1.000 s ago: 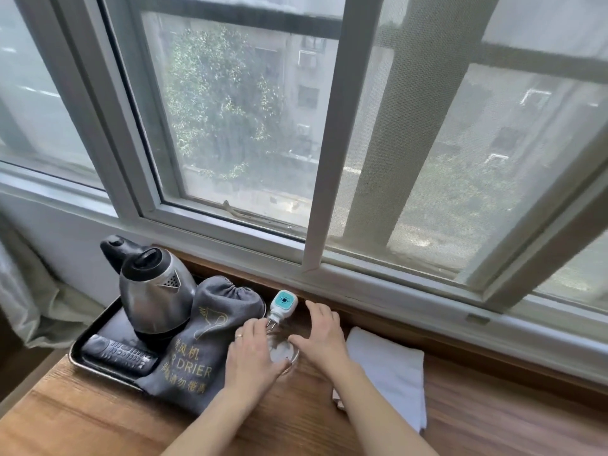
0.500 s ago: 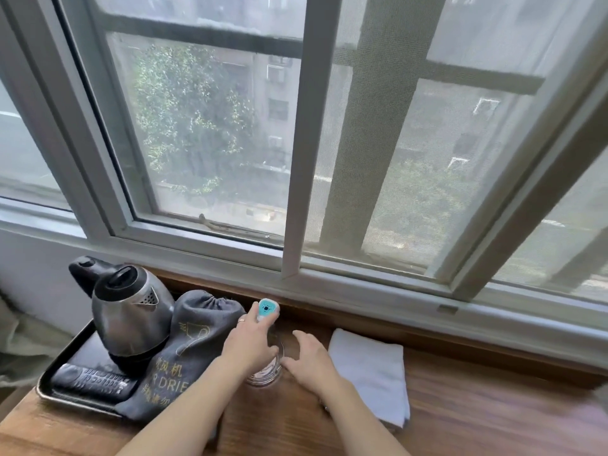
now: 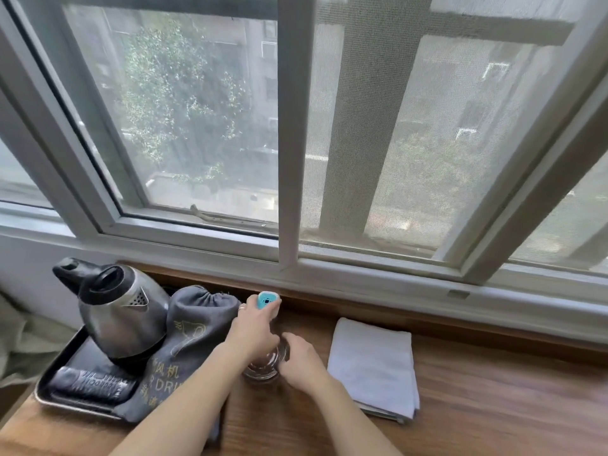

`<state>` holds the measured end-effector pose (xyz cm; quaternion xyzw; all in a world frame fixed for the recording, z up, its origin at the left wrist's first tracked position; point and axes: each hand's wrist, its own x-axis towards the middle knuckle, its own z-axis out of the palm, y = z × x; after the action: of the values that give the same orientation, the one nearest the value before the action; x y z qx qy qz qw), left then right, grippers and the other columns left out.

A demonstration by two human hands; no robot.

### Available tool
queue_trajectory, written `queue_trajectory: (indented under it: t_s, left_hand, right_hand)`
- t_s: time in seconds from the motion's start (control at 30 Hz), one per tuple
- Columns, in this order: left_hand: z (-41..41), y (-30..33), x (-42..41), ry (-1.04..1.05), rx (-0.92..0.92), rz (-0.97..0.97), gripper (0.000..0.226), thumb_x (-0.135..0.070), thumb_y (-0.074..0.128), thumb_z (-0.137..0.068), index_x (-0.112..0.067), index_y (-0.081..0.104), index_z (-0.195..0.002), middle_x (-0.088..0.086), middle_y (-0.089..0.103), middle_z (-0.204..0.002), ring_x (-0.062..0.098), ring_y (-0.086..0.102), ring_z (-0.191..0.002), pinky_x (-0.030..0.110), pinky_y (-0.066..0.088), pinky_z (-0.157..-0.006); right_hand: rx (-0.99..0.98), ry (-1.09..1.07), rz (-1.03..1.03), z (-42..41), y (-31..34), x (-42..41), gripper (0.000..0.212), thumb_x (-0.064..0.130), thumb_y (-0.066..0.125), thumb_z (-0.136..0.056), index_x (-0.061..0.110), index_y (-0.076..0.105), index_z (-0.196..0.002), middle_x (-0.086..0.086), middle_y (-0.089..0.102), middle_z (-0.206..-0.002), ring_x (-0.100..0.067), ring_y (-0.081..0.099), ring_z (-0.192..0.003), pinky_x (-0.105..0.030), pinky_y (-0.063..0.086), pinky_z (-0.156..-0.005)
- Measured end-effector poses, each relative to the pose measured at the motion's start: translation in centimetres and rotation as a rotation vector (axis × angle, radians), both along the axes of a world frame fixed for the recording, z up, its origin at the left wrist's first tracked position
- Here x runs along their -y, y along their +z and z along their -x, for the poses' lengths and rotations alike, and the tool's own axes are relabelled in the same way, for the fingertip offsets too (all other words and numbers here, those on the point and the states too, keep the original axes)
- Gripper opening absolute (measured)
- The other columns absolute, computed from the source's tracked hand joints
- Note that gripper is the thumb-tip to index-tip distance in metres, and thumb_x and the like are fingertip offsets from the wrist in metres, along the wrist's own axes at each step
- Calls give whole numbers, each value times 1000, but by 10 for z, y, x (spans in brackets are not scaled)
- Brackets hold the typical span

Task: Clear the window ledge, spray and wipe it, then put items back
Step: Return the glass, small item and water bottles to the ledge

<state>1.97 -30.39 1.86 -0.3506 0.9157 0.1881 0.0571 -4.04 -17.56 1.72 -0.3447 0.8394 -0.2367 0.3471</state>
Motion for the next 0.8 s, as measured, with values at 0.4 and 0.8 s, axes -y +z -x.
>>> queue_trajectory:
  t_s: [0.4, 0.8]
  left_hand:
    - [-1, -1, 1, 17, -7, -23, 82, -25, 63, -76, -39, 29, -150, 12, 26, -149, 35, 39, -127, 41, 39, -108]
    - [-12, 39, -9, -68, -224, 50, 70, -44, 54, -65, -26, 52, -133, 0, 48, -132, 27, 43, -122, 36, 39, -102]
  right_hand:
    - [12, -12, 0, 3, 3, -3, 47, 15, 54, -93, 11, 51, -139, -10, 52, -144, -27, 46, -134, -30, 36, -108]
    - [-180, -32, -14, 22, 34, -5, 69, 40, 61, -94, 10, 37, -150, -10, 41, -151, -28, 39, -140, -34, 31, -115]
